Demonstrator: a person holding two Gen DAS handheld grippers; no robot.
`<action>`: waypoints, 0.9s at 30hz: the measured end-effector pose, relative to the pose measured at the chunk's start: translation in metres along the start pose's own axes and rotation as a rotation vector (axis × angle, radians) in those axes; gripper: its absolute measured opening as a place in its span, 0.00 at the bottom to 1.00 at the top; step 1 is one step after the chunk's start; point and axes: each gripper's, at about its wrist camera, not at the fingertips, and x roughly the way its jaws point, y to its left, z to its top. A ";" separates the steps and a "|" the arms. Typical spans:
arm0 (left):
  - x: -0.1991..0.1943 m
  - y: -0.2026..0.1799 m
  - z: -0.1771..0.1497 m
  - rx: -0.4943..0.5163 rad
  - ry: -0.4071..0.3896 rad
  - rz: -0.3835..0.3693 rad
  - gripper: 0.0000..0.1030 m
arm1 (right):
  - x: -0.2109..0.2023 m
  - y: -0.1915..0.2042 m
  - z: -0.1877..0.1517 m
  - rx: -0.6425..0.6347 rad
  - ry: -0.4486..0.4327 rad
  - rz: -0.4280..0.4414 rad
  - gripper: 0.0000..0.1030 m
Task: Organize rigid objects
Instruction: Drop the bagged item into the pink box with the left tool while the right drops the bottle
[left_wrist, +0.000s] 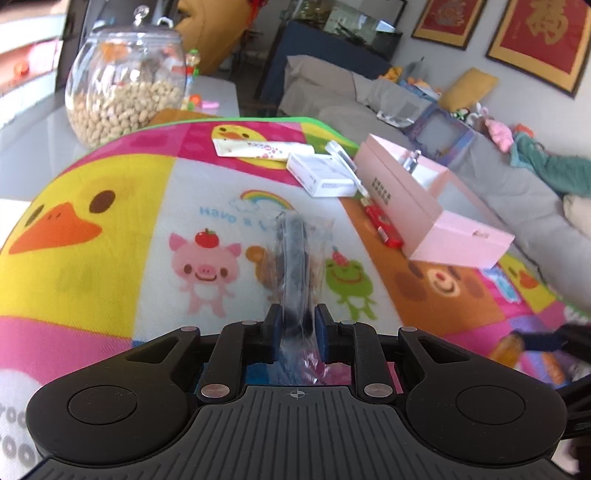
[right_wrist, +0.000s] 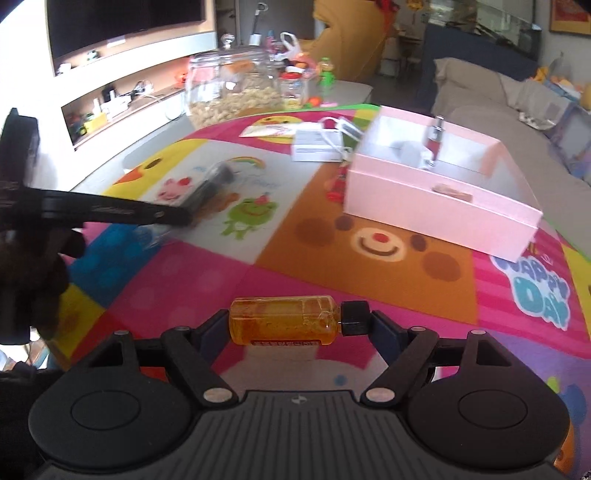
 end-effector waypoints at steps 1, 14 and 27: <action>-0.002 -0.003 0.004 0.004 -0.021 0.020 0.22 | 0.003 -0.004 0.001 0.013 0.002 -0.002 0.78; 0.054 -0.038 0.036 0.159 0.100 0.210 0.35 | -0.001 -0.029 -0.005 0.022 -0.063 -0.094 0.78; 0.013 -0.078 -0.002 0.356 0.092 0.018 0.23 | -0.039 -0.066 -0.008 0.108 -0.194 -0.152 0.78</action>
